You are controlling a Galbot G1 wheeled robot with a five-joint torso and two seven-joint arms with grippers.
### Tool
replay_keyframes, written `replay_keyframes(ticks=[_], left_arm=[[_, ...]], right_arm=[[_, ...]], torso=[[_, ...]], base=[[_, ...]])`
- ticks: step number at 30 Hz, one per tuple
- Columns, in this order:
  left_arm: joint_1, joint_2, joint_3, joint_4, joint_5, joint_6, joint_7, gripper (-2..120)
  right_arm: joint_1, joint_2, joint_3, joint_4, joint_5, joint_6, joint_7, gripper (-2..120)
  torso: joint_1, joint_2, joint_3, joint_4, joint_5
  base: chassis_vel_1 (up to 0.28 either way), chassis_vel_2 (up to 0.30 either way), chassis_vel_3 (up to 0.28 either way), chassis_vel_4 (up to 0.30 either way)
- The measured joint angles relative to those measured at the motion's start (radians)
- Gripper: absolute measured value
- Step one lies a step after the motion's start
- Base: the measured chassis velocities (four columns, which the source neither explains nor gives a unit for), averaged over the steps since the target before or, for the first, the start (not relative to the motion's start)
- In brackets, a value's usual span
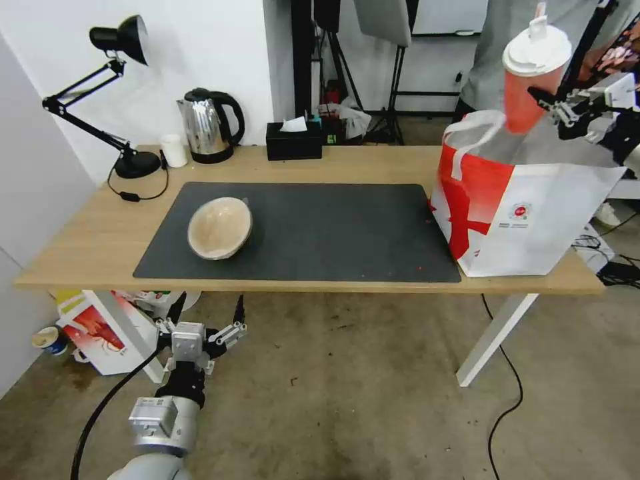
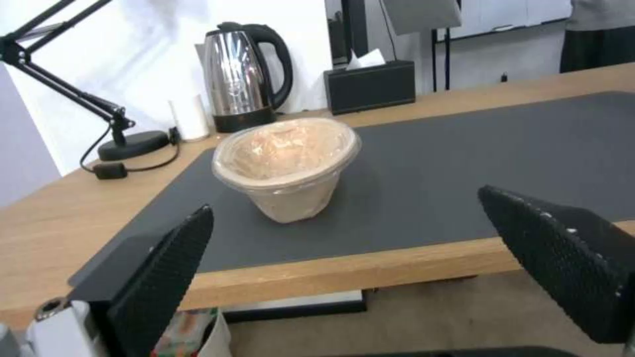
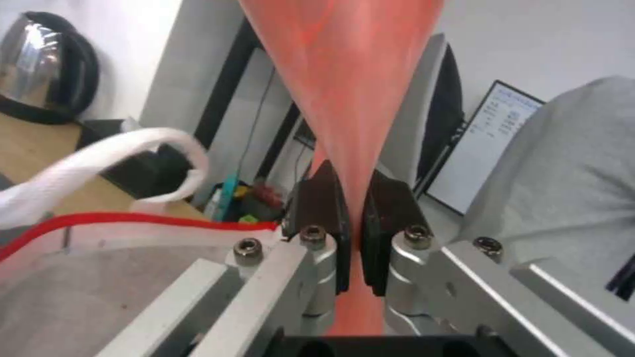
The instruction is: Pick up the trash from the table and place it into the takeout bag.
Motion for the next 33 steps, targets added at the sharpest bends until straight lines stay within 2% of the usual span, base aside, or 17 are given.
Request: replay_keyframes(ticks=[10, 13, 16, 18, 20, 21, 24, 25, 33], left_arm=[[0.000, 0.000, 0.000, 0.000, 0.000, 0.000, 0.000, 100], [0.000, 0.000, 0.000, 0.000, 0.000, 0.000, 0.000, 100], [0.000, 0.000, 0.000, 0.000, 0.000, 0.000, 0.000, 100], [0.000, 0.000, 0.000, 0.000, 0.000, 0.000, 0.000, 100], [0.000, 0.000, 0.000, 0.000, 0.000, 0.000, 0.000, 100], [0.000, 0.000, 0.000, 0.000, 0.000, 0.000, 0.000, 100], [0.000, 0.000, 0.000, 0.000, 0.000, 0.000, 0.000, 100], [0.000, 0.000, 0.000, 0.000, 0.000, 0.000, 0.000, 100], [0.000, 0.000, 0.000, 0.000, 0.000, 0.000, 0.000, 100]], right_arm=[[0.046, -0.003, -0.029, -0.015, -0.014, -0.011, 0.025, 3], [0.053, -0.007, -0.035, -0.013, -0.017, -0.020, 0.039, 10], [0.055, -0.010, -0.038, -0.008, -0.018, -0.026, 0.050, 24], [0.055, -0.010, -0.038, -0.006, -0.018, -0.026, 0.052, 28], [0.055, -0.014, -0.039, 0.007, -0.018, -0.029, 0.060, 39], [0.055, -0.014, -0.039, 0.007, -0.018, -0.029, 0.060, 39], [0.054, -0.016, -0.041, 0.016, -0.018, -0.030, 0.069, 53], [0.054, -0.016, -0.041, 0.016, -0.018, -0.030, 0.069, 53], [0.035, -0.020, -0.042, 0.041, -0.013, -0.034, 0.083, 84]], torso=[[0.000, 0.000, 0.000, 0.0001, -0.0001], [0.000, 0.000, 0.000, 0.0000, -0.0001], [0.000, 0.000, 0.000, 0.0000, 0.0000], [0.000, 0.000, 0.000, 0.0000, 0.0000], [0.000, 0.000, 0.000, 0.0000, 0.0000], [0.000, 0.000, 0.000, 0.0000, 0.0000], [0.000, 0.000, 0.000, 0.0001, -0.0001], [0.000, 0.000, 0.000, 0.0001, -0.0001], [0.000, 0.000, 0.000, 0.0001, -0.0001]], base=[[0.000, 0.000, 0.000, 0.000], [0.000, 0.000, 0.000, 0.000], [0.000, 0.000, 0.000, 0.000], [0.000, 0.000, 0.000, 0.000], [0.000, 0.000, 0.000, 0.000], [0.000, 0.000, 0.000, 0.000], [0.000, 0.000, 0.000, 0.000], [0.000, 0.000, 0.000, 0.000], [0.000, 0.000, 0.000, 0.000]])
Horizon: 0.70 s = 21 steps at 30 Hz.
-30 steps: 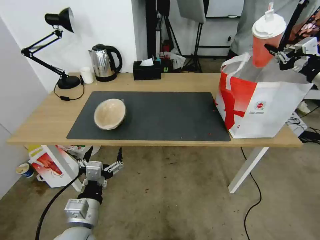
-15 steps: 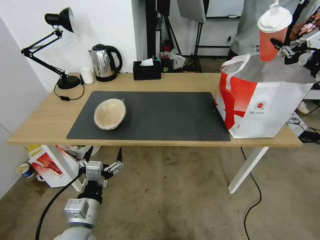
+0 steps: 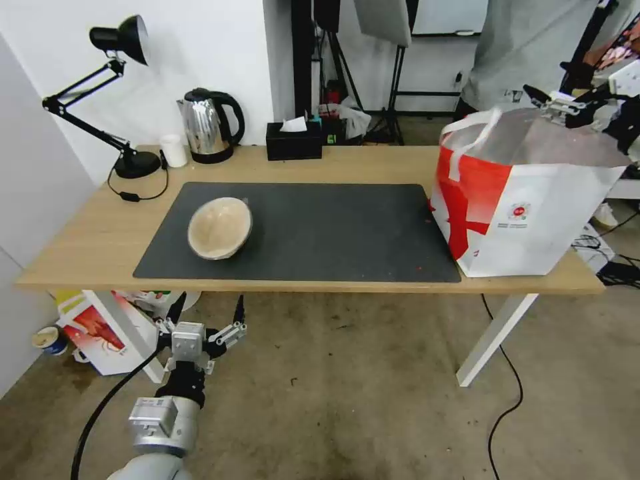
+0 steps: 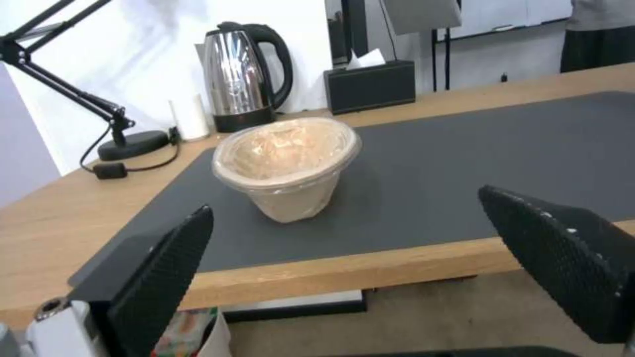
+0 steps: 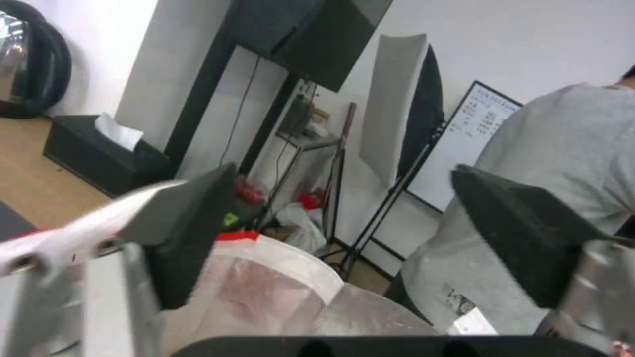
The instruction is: Pick up the trash from the table and place it into the takeout bag.
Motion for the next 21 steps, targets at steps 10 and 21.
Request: replay_keyframes(ticks=[10, 21], left_arm=[[0.000, 0.000, 0.000, 0.000, 0.000, 0.000, 0.000, 100], [0.000, 0.000, 0.000, 0.000, 0.000, 0.000, 0.000, 100]], right_arm=[[-0.021, -0.004, 0.001, 0.025, 0.008, -0.004, 0.012, 100], [-0.220, 0.026, 0.151, 0.305, 0.168, -0.041, 0.304, 100]], torso=[[0.000, 0.000, 0.000, -0.0001, 0.0000], [0.000, 0.000, 0.000, 0.0000, 0.0001]], base=[[0.000, 0.000, 0.000, 0.000], [0.000, 0.000, 0.000, 0.000]])
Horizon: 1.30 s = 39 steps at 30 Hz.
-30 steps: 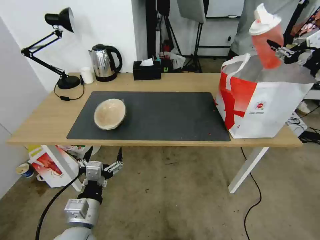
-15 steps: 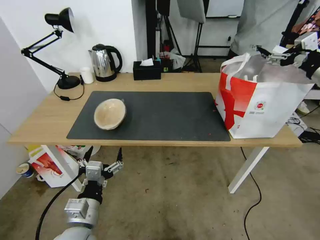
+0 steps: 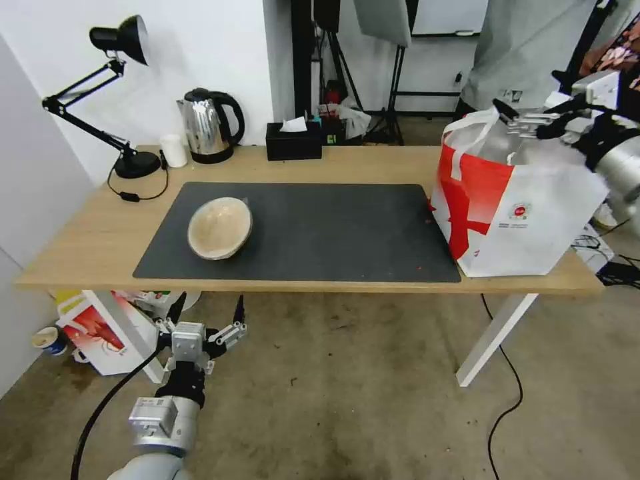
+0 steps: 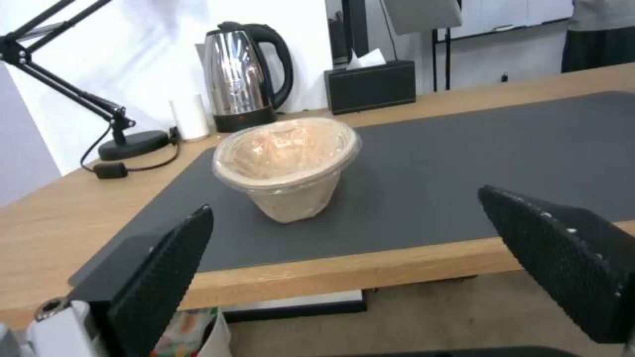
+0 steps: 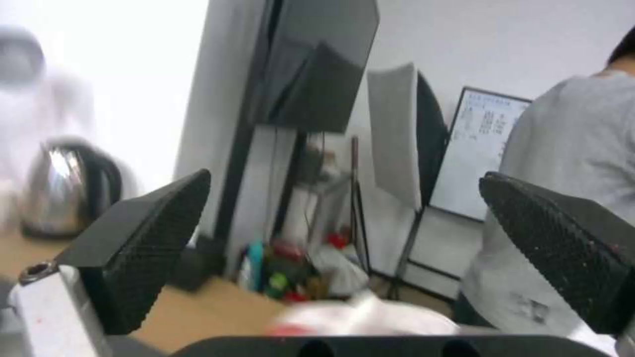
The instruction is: Pick up the trash from the table and place it into the takeout bag.
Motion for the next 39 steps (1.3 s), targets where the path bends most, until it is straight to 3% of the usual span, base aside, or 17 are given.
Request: replay_keyframes(ticks=[2, 11, 14, 19, 21, 25, 32, 35, 39], left_arm=[[0.000, 0.000, 0.000, 0.000, 0.000, 0.000, 0.000, 100], [0.000, 0.000, 0.000, 0.000, 0.000, 0.000, 0.000, 100], [0.000, 0.000, 0.000, 0.000, 0.000, 0.000, 0.000, 100], [0.000, 0.000, 0.000, 0.000, 0.000, 0.000, 0.000, 100], [0.000, 0.000, 0.000, 0.000, 0.000, 0.000, 0.000, 100], [0.000, 0.000, 0.000, 0.000, 0.000, 0.000, 0.000, 100], [0.000, 0.000, 0.000, 0.000, 0.000, 0.000, 0.000, 100], [0.000, 0.000, 0.000, 0.000, 0.000, 0.000, 0.000, 100], [0.000, 0.000, 0.000, 0.000, 0.000, 0.000, 0.000, 100]], right_arm=[[-0.068, 0.038, 0.071, 0.134, 0.035, -0.002, 0.117, 100], [-0.208, 0.098, 0.191, 0.320, 0.041, 0.010, 0.203, 100], [-0.300, 0.153, 0.245, 0.382, 0.005, 0.037, 0.224, 100], [-0.400, 0.243, 0.291, 0.434, -0.061, 0.059, 0.229, 100], [-0.492, 0.333, 0.326, 0.479, -0.123, 0.072, 0.223, 100], [-0.588, 0.422, 0.363, 0.519, -0.192, 0.098, 0.191, 100], [-0.646, 0.504, 0.391, 0.537, -0.266, 0.134, 0.169, 100], [-0.705, 0.642, 0.389, 0.537, -0.383, 0.187, 0.142, 100], [-0.738, 0.723, 0.371, 0.536, -0.447, 0.214, 0.127, 100]], torso=[[0.000, 0.000, 0.000, 0.0002, -0.0002], [0.000, 0.000, 0.000, 0.0001, -0.0002], [0.000, 0.000, 0.000, 0.0000, -0.0001], [0.000, 0.000, 0.000, 0.0001, -0.0001], [0.000, 0.000, 0.000, 0.0000, 0.0001], [0.000, 0.000, 0.000, -0.0002, -0.0001], [0.000, 0.000, 0.000, 0.0001, -0.0003], [0.000, 0.000, 0.000, 0.0000, -0.0003], [0.000, 0.000, 0.000, -0.0001, 0.0002]], base=[[0.000, 0.000, 0.000, 0.000], [0.000, 0.000, 0.000, 0.000], [0.000, 0.000, 0.000, 0.000], [0.000, 0.000, 0.000, 0.000], [0.000, 0.000, 0.000, 0.000], [0.000, 0.000, 0.000, 0.000], [0.000, 0.000, 0.000, 0.000], [0.000, 0.000, 0.000, 0.000], [0.000, 0.000, 0.000, 0.000]])
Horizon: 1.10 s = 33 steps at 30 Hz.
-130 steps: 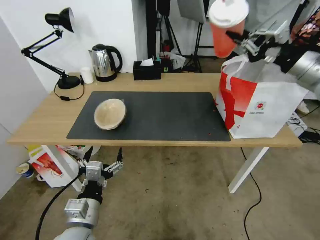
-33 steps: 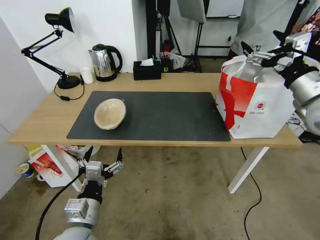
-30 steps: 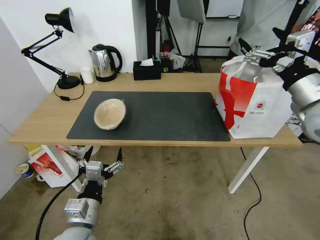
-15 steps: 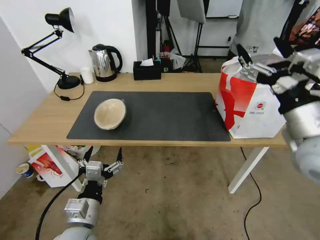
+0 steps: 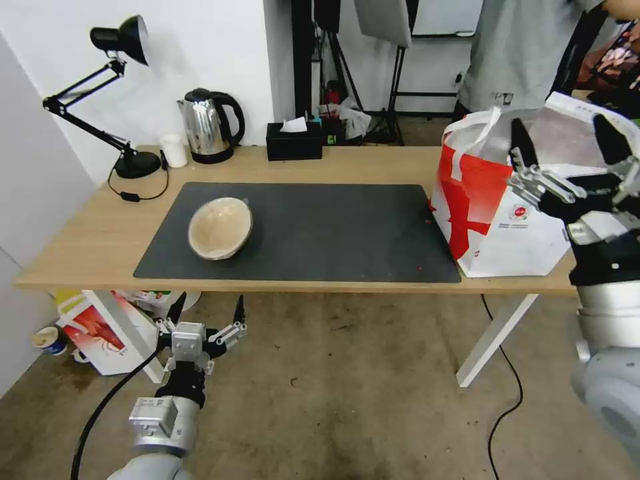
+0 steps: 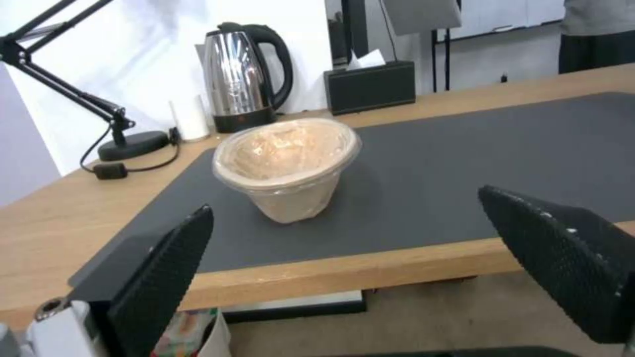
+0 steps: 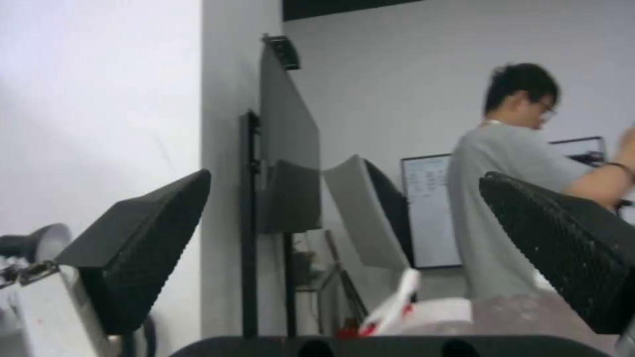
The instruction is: Pick up the trash from the table and place it into the takeout bag.
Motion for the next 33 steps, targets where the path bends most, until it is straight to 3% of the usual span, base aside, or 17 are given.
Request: replay_keyframes(ticks=[3, 11, 22, 28, 33], left_arm=[[0.000, 0.000, 0.000, 0.000, 0.000, 0.000, 0.000, 100], [0.000, 0.000, 0.000, 0.000, 0.000, 0.000, 0.000, 100], [0.000, 0.000, 0.000, 0.000, 0.000, 0.000, 0.000, 100], [0.000, 0.000, 0.000, 0.000, 0.000, 0.000, 0.000, 100], [0.000, 0.000, 0.000, 0.000, 0.000, 0.000, 0.000, 100]], right_arm=[[-0.050, 0.100, -0.032, -0.003, -0.094, 0.032, -0.020, 100], [-0.118, 0.184, -0.107, -0.004, -0.249, 0.067, -0.020, 100], [-0.185, 0.224, -0.256, -0.005, -0.421, 0.147, 0.048, 100], [-0.233, 0.257, -0.408, -0.012, -0.576, 0.241, 0.108, 100], [-0.241, 0.274, -0.473, -0.078, -0.660, 0.317, 0.122, 100]], torso=[[0.000, 0.000, 0.000, 0.0000, -0.0004], [0.000, 0.000, 0.000, 0.0000, -0.0004], [0.000, 0.000, 0.000, 0.0001, -0.0004], [0.000, 0.000, 0.000, -0.0001, -0.0005], [0.000, 0.000, 0.000, 0.0000, -0.0002]], base=[[0.000, 0.000, 0.000, 0.000], [0.000, 0.000, 0.000, 0.000], [0.000, 0.000, 0.000, 0.000], [0.000, 0.000, 0.000, 0.000], [0.000, 0.000, 0.000, 0.000]])
